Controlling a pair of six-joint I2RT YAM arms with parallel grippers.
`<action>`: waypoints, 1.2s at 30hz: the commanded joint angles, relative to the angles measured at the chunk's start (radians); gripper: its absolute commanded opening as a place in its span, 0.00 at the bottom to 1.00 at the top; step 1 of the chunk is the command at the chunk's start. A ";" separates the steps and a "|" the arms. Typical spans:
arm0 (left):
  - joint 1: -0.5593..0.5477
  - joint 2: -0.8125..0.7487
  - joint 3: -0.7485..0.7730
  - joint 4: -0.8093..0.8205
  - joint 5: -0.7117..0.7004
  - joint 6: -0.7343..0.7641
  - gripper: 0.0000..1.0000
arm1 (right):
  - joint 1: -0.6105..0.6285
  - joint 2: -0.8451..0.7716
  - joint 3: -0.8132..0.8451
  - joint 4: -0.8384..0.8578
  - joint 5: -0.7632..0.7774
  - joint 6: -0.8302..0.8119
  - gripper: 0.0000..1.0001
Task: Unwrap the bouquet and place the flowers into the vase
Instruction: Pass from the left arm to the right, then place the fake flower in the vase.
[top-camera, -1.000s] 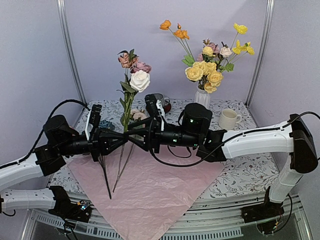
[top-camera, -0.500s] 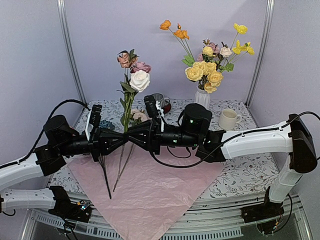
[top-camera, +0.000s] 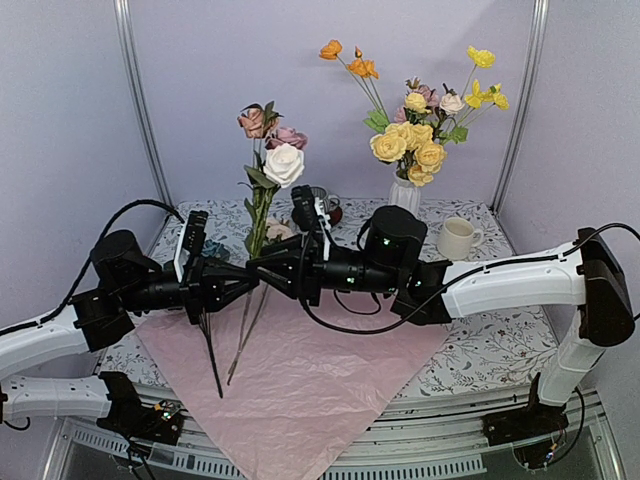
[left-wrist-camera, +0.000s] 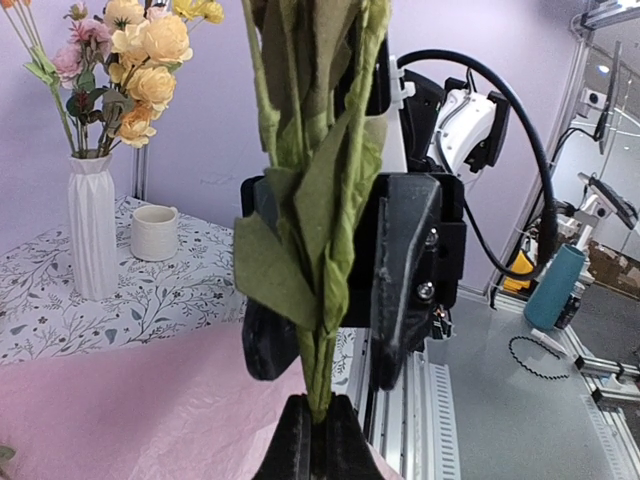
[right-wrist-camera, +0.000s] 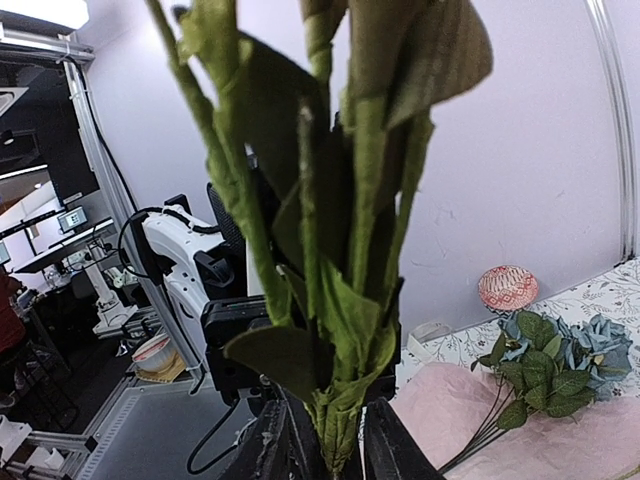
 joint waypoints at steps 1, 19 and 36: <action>-0.015 0.003 0.011 0.015 0.003 0.016 0.00 | 0.005 -0.027 -0.003 0.037 0.019 0.003 0.27; -0.019 -0.062 -0.005 -0.081 -0.172 0.016 0.98 | -0.077 -0.320 -0.313 -0.048 0.256 -0.052 0.02; -0.017 -0.035 -0.019 -0.093 -0.329 0.056 0.98 | -0.437 -0.865 -0.405 -0.347 0.833 -0.292 0.02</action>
